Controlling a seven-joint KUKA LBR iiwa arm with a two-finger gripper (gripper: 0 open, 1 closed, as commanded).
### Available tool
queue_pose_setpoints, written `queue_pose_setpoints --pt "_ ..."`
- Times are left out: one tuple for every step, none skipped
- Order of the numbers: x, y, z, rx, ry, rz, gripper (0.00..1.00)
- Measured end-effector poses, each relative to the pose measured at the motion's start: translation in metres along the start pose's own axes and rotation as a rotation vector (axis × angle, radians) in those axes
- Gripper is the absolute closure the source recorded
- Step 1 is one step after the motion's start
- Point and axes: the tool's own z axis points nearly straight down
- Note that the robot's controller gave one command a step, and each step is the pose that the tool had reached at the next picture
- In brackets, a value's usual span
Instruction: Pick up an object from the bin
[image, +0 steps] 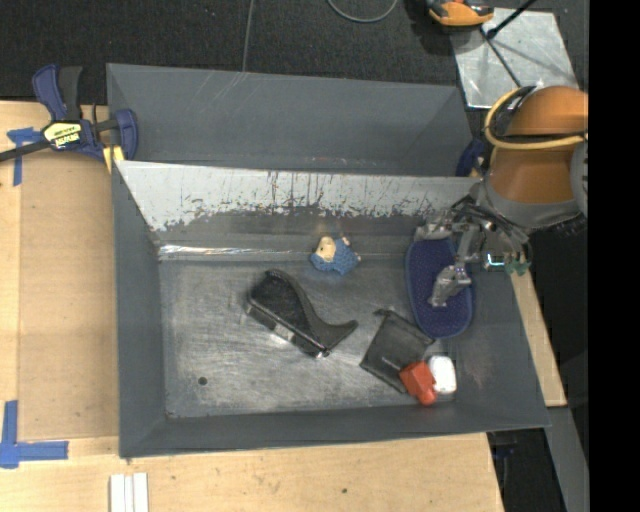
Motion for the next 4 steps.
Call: queue_pose_setpoints --pt "0.032 0.064 0.018 -0.003 -0.004 0.252 0.0" --pt "0.024 0.141 -0.125 -0.003 -0.017 0.188 0.0" --pt "0.06 0.221 0.002 -0.001 0.002 0.063 0.0" --pt "0.044 0.235 0.032 0.005 -0.025 -0.163 0.0"
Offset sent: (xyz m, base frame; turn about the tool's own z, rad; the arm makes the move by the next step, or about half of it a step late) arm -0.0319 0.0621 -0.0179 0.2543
